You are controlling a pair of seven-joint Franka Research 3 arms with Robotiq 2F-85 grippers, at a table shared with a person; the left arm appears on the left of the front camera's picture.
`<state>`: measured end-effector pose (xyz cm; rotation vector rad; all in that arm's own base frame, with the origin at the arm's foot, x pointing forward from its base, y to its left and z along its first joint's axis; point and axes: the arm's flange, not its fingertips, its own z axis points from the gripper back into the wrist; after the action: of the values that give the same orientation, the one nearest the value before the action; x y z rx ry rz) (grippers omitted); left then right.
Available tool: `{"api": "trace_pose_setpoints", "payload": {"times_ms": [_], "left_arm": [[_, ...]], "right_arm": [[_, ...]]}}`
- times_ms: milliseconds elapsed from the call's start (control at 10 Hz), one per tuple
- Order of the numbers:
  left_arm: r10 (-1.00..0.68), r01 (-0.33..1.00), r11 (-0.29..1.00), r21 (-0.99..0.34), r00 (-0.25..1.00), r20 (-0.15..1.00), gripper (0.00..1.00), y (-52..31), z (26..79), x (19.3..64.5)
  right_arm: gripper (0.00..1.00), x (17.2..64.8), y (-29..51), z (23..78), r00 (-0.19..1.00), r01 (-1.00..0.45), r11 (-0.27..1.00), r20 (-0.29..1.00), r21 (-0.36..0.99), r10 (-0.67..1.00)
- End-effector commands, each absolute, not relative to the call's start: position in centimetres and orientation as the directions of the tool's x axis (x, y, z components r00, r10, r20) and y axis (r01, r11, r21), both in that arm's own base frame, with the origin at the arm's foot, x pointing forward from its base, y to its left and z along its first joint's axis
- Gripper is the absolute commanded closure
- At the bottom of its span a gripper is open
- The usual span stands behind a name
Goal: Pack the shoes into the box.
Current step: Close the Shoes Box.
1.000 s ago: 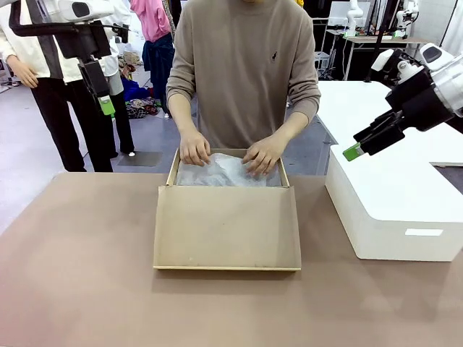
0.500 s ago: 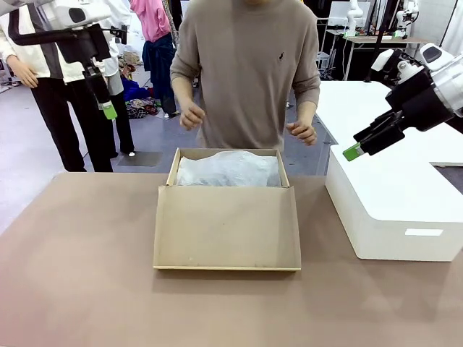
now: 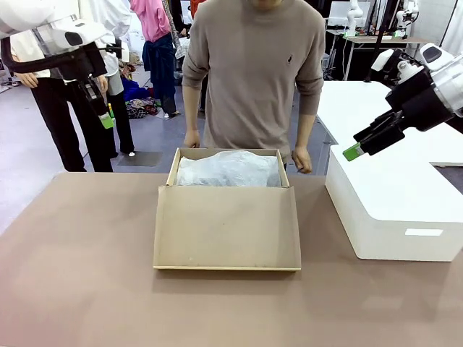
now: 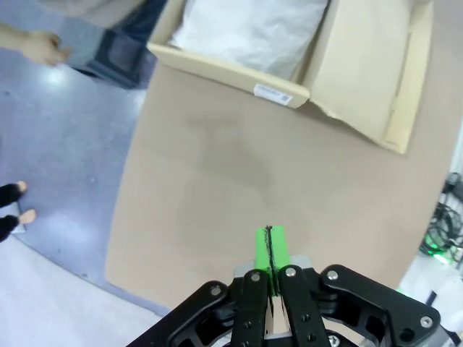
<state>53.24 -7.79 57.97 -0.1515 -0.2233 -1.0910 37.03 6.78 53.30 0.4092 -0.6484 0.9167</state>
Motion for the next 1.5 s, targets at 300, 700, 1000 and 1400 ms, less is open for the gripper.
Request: {"api": "trace_pose_setpoints", "payload": {"times_ms": [300,700,1000,1400], "left_arm": [[-0.867,0.897,0.442,-0.020,0.434,0.246,1.00,-8.0,58.4,53.5],[-0.845,0.878,0.479,0.006,0.459,0.275,1.00,-8.0,57.3,53.4],[-0.813,0.857,0.515,0.005,0.486,0.321,1.00,-7.9,54.5,52.5],[-0.759,0.834,0.545,-0.090,0.536,0.371,1.00,-7.3,49.9,51.1]], "right_arm": [[0.00,37.4,6.7,53.3,0.425,-0.840,0.540,0.692,0.061,0.584],[0.00,37.4,6.7,53.3,0.425,-0.840,0.540,0.692,0.061,0.584],[0.00,37.4,6.7,53.3,0.425,-0.840,0.540,0.692,0.061,0.584],[0.00,37.4,6.7,53.3,0.425,-0.840,0.540,0.692,0.061,0.584]]}}
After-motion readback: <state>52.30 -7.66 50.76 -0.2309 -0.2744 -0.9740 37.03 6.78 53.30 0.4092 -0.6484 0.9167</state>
